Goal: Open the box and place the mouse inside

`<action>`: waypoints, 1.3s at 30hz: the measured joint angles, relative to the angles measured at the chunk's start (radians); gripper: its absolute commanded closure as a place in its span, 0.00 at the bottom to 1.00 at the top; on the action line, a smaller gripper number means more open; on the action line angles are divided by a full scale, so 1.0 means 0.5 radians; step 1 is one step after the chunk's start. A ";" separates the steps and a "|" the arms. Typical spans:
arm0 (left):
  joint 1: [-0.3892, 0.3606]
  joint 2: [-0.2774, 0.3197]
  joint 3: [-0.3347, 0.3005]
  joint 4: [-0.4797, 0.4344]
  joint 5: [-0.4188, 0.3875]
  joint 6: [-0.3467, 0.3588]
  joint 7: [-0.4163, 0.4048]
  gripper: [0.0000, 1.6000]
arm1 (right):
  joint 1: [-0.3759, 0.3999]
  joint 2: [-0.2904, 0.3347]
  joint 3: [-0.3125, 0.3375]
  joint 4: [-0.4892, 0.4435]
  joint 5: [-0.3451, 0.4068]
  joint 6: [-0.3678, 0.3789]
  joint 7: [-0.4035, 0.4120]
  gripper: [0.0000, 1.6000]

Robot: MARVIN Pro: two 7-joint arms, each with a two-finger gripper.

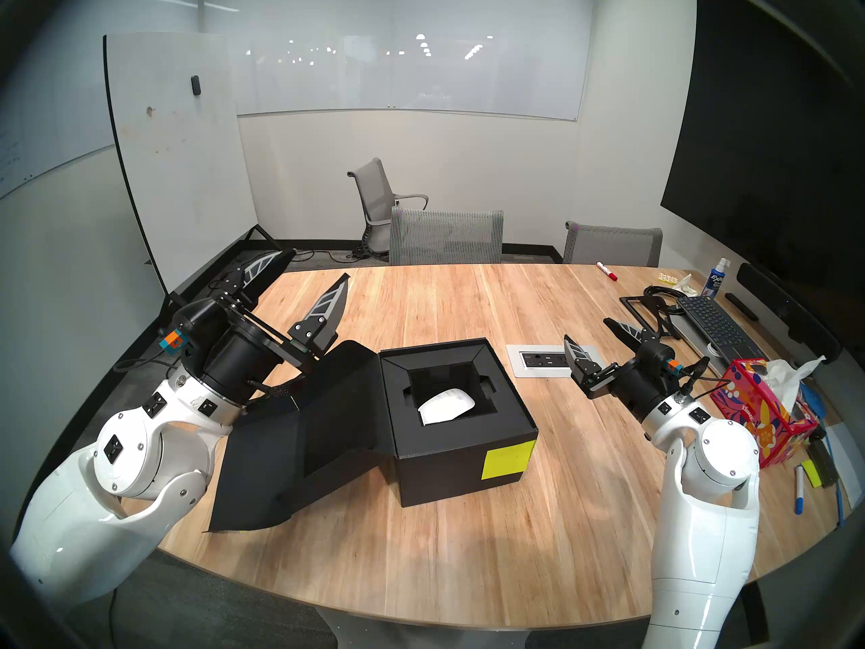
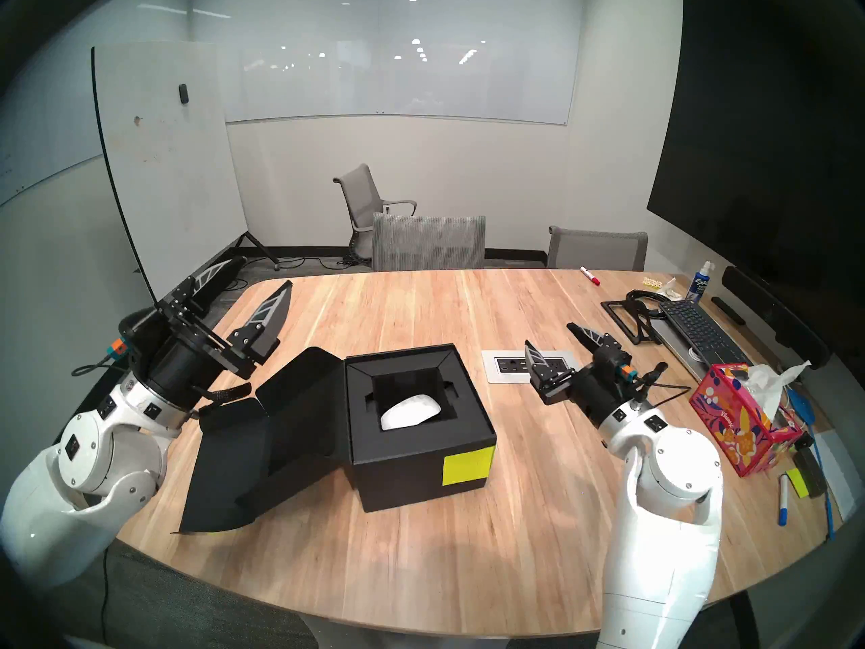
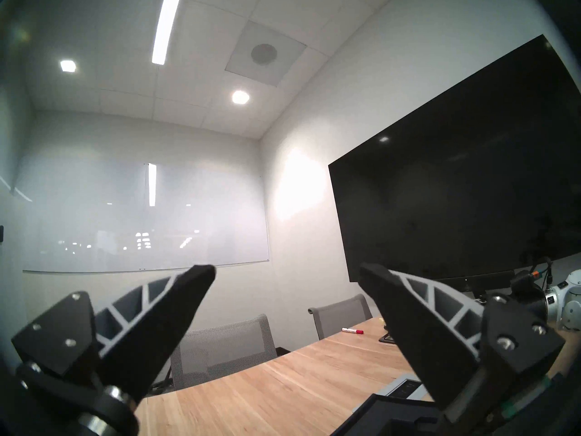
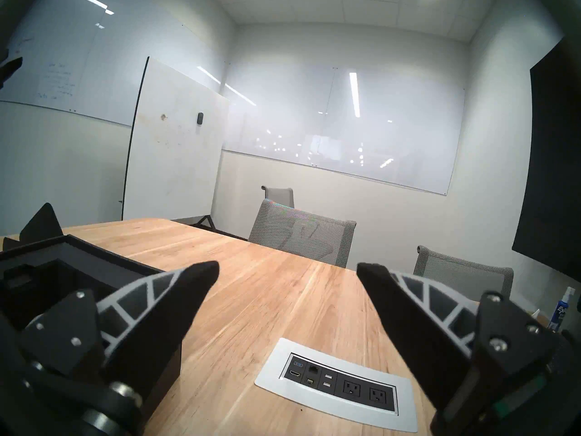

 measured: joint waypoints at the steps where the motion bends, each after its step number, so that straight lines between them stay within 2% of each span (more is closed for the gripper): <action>1: 0.026 0.000 -0.002 0.000 0.004 0.001 0.000 0.00 | 0.000 0.000 0.000 0.000 0.000 0.000 0.000 0.00; 8: 0.184 -0.005 -0.041 0.002 0.031 0.002 0.004 0.00 | 0.000 -0.001 -0.001 0.000 -0.001 0.000 -0.002 0.00; 16: 0.398 -0.048 -0.142 -0.011 0.055 -0.014 -0.013 0.00 | 0.001 -0.001 -0.001 0.001 -0.002 0.000 -0.005 0.00; 22: 0.541 -0.104 -0.248 -0.020 0.058 -0.026 -0.028 0.00 | 0.001 -0.002 -0.001 0.001 -0.002 0.000 -0.007 0.00; 29: 0.705 -0.165 -0.445 -0.199 0.020 -0.015 -0.056 0.00 | 0.001 -0.002 -0.002 0.001 -0.002 -0.001 -0.009 0.00; 39: 0.944 -0.351 -0.714 -0.292 -0.045 0.210 -0.115 0.00 | 0.001 -0.002 -0.002 0.001 -0.002 -0.001 -0.010 0.00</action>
